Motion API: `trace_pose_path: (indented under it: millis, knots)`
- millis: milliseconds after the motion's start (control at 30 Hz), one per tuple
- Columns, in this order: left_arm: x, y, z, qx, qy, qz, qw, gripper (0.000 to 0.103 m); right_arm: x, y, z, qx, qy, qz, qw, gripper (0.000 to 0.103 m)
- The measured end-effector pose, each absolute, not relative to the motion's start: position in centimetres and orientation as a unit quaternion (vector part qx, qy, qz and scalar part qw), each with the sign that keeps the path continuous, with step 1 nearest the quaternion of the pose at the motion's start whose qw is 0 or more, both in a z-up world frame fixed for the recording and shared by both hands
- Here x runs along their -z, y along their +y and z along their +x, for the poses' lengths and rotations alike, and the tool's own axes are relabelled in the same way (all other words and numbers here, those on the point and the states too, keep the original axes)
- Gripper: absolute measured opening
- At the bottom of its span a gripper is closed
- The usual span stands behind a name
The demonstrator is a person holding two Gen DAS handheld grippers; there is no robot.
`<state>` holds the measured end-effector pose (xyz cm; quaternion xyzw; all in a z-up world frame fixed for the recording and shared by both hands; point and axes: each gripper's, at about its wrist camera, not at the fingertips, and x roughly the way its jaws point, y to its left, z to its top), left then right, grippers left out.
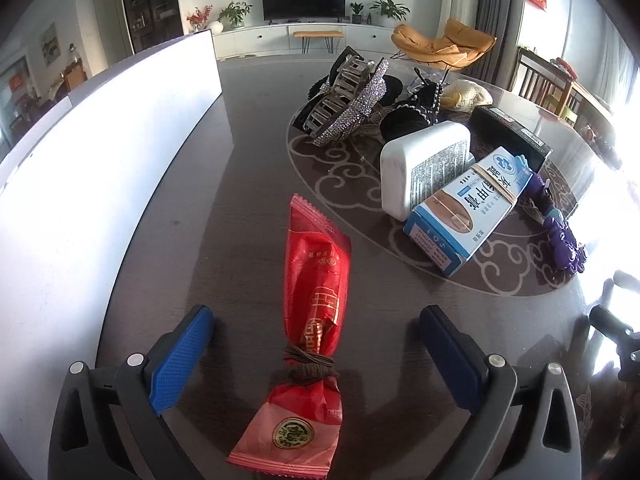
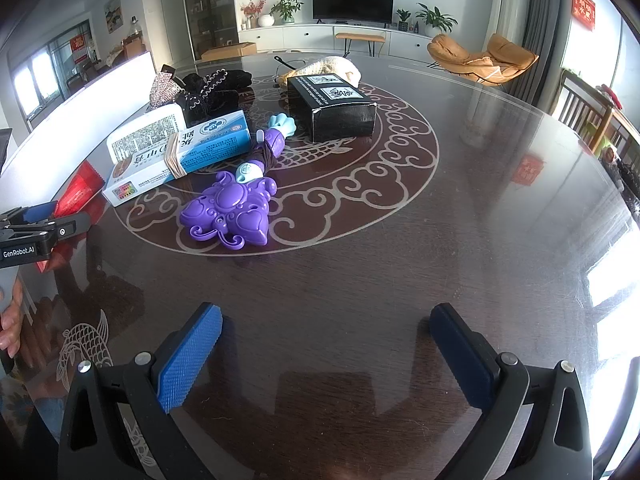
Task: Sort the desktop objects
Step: 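Lift the red candy wrapper with the left tool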
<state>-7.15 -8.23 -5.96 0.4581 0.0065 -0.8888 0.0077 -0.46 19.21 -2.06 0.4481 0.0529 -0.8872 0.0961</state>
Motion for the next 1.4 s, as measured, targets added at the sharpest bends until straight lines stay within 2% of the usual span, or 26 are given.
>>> trace_pose_path:
  millis: [1400]
  knots:
    - [6.02, -7.67, -7.05, 0.889, 0.005, 0.459, 0.009, 0.103, 2.07, 19.22, -0.47, 0.887, 0.053, 0.448, 0.096, 0.103]
